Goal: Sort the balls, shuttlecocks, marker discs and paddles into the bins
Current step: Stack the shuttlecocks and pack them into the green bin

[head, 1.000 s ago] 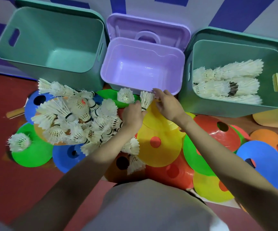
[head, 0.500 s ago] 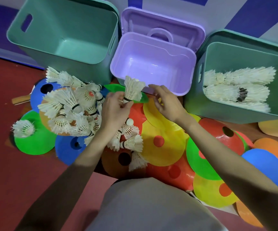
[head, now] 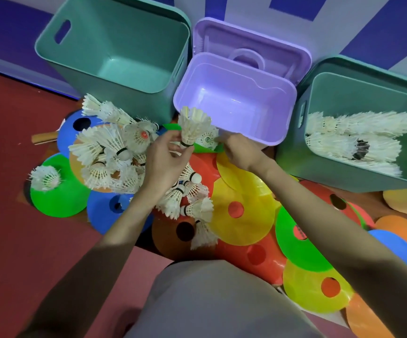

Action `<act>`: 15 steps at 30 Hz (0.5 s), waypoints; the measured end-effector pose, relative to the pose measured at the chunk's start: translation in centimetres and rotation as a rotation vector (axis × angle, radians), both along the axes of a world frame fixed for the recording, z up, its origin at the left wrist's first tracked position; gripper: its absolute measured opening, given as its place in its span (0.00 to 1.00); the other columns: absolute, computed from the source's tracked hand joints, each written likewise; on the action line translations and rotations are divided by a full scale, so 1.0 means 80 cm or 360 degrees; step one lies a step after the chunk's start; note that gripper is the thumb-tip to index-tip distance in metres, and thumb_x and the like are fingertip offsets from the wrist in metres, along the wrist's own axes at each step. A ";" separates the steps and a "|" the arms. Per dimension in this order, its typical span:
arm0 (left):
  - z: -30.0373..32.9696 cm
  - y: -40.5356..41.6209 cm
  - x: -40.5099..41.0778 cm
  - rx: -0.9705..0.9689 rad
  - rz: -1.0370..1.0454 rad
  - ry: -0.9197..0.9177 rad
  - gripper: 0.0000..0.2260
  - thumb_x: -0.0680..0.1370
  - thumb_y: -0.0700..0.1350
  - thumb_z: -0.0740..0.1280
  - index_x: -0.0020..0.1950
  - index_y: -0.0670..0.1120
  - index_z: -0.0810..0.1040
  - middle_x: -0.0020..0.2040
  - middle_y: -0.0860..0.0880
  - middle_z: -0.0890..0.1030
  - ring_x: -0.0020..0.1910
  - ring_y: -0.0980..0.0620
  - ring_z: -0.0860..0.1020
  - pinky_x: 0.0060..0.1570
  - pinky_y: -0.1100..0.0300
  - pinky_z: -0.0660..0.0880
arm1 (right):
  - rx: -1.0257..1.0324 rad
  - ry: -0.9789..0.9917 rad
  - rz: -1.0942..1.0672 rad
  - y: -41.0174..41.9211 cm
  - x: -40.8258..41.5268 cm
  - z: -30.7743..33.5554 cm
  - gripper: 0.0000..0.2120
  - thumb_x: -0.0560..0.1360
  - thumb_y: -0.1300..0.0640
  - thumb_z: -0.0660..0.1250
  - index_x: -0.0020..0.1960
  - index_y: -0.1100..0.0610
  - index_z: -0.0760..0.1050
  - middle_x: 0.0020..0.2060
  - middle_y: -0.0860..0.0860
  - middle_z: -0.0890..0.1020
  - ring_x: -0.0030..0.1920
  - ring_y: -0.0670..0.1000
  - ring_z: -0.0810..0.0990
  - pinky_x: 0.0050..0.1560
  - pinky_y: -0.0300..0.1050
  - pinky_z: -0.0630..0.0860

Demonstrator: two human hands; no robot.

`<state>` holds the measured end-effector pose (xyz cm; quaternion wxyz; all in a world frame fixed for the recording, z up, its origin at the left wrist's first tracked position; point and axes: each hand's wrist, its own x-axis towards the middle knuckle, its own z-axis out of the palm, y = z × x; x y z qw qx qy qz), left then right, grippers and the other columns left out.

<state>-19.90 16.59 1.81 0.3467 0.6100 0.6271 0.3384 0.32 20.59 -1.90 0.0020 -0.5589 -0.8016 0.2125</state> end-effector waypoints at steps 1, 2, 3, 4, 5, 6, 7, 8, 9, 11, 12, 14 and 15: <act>0.000 0.000 -0.001 0.0004 -0.0004 0.0016 0.12 0.73 0.44 0.73 0.56 0.45 0.79 0.43 0.65 0.76 0.36 0.70 0.76 0.37 0.71 0.73 | 0.0049 0.0064 -0.0043 -0.003 0.002 0.001 0.19 0.70 0.70 0.60 0.60 0.62 0.76 0.53 0.60 0.81 0.53 0.61 0.78 0.48 0.52 0.75; 0.000 0.000 -0.002 0.0011 -0.0009 0.0034 0.13 0.73 0.44 0.73 0.56 0.45 0.79 0.43 0.65 0.76 0.36 0.69 0.76 0.38 0.69 0.74 | 0.0101 0.0125 -0.0089 -0.006 0.004 0.004 0.17 0.71 0.69 0.61 0.58 0.62 0.77 0.51 0.59 0.81 0.52 0.61 0.78 0.47 0.50 0.75; 0.000 0.000 -0.003 0.0023 -0.0015 0.0049 0.13 0.73 0.44 0.73 0.57 0.44 0.79 0.43 0.64 0.75 0.35 0.68 0.76 0.39 0.66 0.74 | 0.0161 0.0177 -0.0132 -0.008 0.006 0.007 0.13 0.72 0.67 0.63 0.56 0.62 0.78 0.49 0.58 0.81 0.50 0.61 0.79 0.46 0.49 0.74; 0.001 -0.001 -0.003 0.0037 -0.0025 0.0065 0.14 0.74 0.43 0.73 0.57 0.43 0.78 0.43 0.62 0.75 0.36 0.67 0.76 0.40 0.64 0.75 | 0.0222 0.0219 -0.0179 -0.010 0.008 0.010 0.10 0.74 0.65 0.64 0.54 0.61 0.78 0.48 0.57 0.81 0.48 0.60 0.79 0.44 0.49 0.74; 0.002 -0.002 -0.002 0.0053 -0.0036 0.0081 0.14 0.74 0.43 0.73 0.58 0.42 0.78 0.44 0.60 0.75 0.36 0.66 0.75 0.41 0.61 0.76 | 0.0286 0.0265 -0.0229 -0.013 0.010 0.015 0.08 0.75 0.62 0.66 0.53 0.60 0.79 0.47 0.56 0.81 0.47 0.59 0.79 0.43 0.48 0.74; 0.003 -0.003 -0.002 0.0072 -0.0049 0.0098 0.14 0.74 0.43 0.73 0.58 0.43 0.78 0.45 0.58 0.76 0.36 0.64 0.75 0.42 0.58 0.77 | 0.0349 0.0319 -0.0287 -0.015 0.012 0.019 0.07 0.76 0.60 0.66 0.52 0.60 0.79 0.46 0.55 0.82 0.46 0.57 0.80 0.41 0.46 0.73; 0.003 -0.003 -0.002 0.0088 -0.0058 0.0116 0.14 0.74 0.43 0.72 0.58 0.43 0.78 0.46 0.57 0.77 0.37 0.62 0.76 0.42 0.55 0.78 | 0.0418 0.0382 -0.0347 -0.018 0.014 0.023 0.06 0.76 0.58 0.67 0.50 0.59 0.79 0.45 0.54 0.82 0.43 0.56 0.80 0.39 0.45 0.71; 0.002 -0.002 -0.003 0.0097 -0.0060 0.0138 0.14 0.74 0.43 0.72 0.58 0.43 0.78 0.47 0.55 0.77 0.37 0.59 0.76 0.42 0.53 0.78 | 0.0476 0.0454 -0.0414 -0.021 0.016 0.026 0.05 0.76 0.58 0.67 0.49 0.59 0.79 0.43 0.53 0.82 0.41 0.55 0.79 0.39 0.44 0.71; 0.002 -0.001 -0.003 0.0097 -0.0057 0.0157 0.13 0.74 0.43 0.72 0.58 0.43 0.78 0.48 0.54 0.78 0.38 0.57 0.76 0.42 0.52 0.78 | 0.0527 0.0533 -0.0486 -0.024 0.018 0.029 0.05 0.76 0.57 0.66 0.47 0.58 0.78 0.41 0.52 0.81 0.39 0.54 0.79 0.38 0.46 0.73; -0.002 0.001 -0.004 0.0090 -0.0042 0.0189 0.13 0.74 0.43 0.72 0.57 0.44 0.78 0.49 0.51 0.80 0.39 0.55 0.77 0.43 0.50 0.78 | 0.0643 0.0698 -0.0659 -0.032 0.019 0.038 0.05 0.77 0.57 0.64 0.46 0.59 0.76 0.39 0.52 0.80 0.38 0.52 0.78 0.38 0.49 0.74; -0.003 0.002 -0.004 0.0084 -0.0031 0.0202 0.12 0.74 0.43 0.73 0.56 0.44 0.78 0.50 0.49 0.81 0.40 0.53 0.78 0.44 0.49 0.78 | 0.0713 0.0788 -0.0747 -0.037 0.019 0.043 0.05 0.78 0.57 0.64 0.46 0.59 0.75 0.38 0.51 0.80 0.38 0.51 0.77 0.38 0.49 0.74; -0.006 0.002 -0.005 0.0067 -0.0004 0.0226 0.12 0.73 0.43 0.73 0.55 0.45 0.78 0.50 0.48 0.82 0.43 0.50 0.79 0.46 0.47 0.77 | 0.0863 0.0970 -0.0874 -0.045 0.016 0.057 0.05 0.78 0.59 0.64 0.46 0.61 0.75 0.39 0.52 0.79 0.37 0.49 0.75 0.37 0.43 0.72; -0.006 0.003 -0.005 0.0060 0.0008 0.0233 0.11 0.73 0.43 0.73 0.54 0.45 0.78 0.50 0.48 0.82 0.44 0.49 0.79 0.47 0.47 0.77 | 0.0920 0.1054 -0.0912 -0.049 0.014 0.065 0.05 0.78 0.60 0.64 0.47 0.62 0.75 0.40 0.52 0.79 0.37 0.49 0.75 0.37 0.41 0.71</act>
